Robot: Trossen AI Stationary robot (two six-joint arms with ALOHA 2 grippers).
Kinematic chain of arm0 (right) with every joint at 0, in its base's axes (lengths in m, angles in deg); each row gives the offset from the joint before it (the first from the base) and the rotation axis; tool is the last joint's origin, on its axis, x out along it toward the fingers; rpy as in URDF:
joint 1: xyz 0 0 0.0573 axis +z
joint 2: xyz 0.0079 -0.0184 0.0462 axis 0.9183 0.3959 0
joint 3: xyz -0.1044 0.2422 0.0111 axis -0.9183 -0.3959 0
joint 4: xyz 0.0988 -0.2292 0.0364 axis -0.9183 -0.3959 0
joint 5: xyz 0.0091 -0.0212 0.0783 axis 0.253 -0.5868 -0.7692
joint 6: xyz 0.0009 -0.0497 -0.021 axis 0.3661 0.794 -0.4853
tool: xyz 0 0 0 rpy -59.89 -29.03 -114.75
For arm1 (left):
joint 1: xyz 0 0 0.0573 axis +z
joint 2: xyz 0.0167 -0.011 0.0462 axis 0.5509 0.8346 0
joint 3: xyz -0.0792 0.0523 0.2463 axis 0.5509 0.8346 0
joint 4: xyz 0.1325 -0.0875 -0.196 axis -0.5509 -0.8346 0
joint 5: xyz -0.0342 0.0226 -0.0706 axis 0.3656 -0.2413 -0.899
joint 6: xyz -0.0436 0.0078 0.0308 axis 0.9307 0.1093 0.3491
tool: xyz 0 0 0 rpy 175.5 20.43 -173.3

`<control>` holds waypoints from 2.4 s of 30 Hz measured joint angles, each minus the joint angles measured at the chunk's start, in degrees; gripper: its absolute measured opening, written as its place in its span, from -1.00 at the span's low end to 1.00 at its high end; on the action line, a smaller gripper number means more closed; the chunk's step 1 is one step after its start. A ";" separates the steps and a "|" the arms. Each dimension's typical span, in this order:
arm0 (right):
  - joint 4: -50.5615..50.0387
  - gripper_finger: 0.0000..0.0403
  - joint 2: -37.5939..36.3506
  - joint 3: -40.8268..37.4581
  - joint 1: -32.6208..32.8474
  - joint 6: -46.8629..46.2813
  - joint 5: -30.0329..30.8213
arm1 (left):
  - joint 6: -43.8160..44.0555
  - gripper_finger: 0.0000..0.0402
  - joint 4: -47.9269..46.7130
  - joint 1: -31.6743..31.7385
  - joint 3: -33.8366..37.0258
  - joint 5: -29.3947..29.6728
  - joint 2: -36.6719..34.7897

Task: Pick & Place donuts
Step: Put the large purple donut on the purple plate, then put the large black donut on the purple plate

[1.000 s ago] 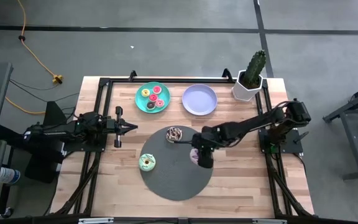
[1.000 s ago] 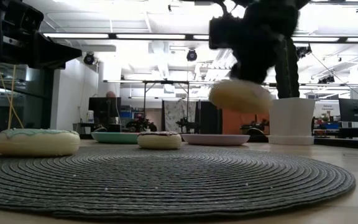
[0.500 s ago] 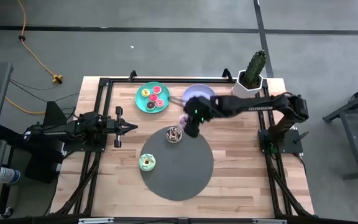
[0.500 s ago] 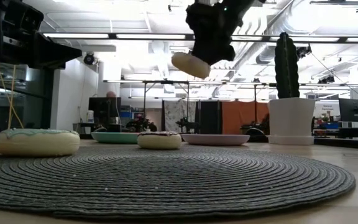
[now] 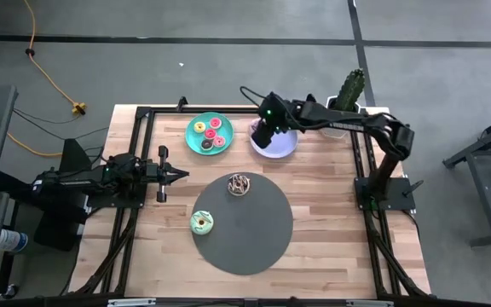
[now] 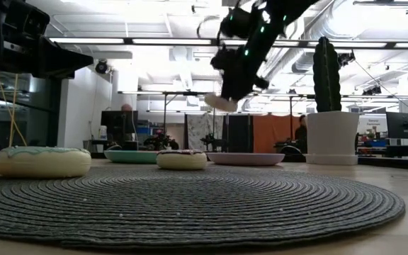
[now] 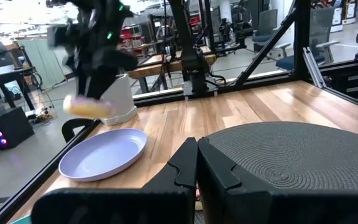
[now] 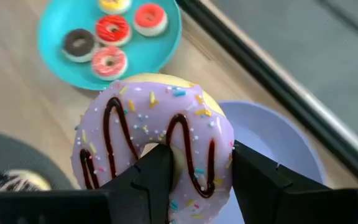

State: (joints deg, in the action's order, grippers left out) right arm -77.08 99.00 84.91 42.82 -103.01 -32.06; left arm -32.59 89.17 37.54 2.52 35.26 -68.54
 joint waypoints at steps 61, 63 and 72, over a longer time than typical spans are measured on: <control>2.21 0.14 13.67 -0.07 -8.67 -24.90 -11.76 | -0.01 -1.00 0.00 0.00 0.00 0.00 -0.02; 2.21 0.14 13.65 -0.07 -8.67 -24.68 -12.01 | -0.01 -1.00 0.00 -0.02 0.00 0.00 0.00; -0.57 0.14 9.76 -0.07 -9.05 -21.76 -8.75 | -0.01 -1.00 0.00 0.01 0.00 0.00 -0.02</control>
State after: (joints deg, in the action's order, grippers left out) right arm -77.65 108.76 84.84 33.77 -124.77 -40.81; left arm -32.60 89.17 37.55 2.52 35.26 -68.56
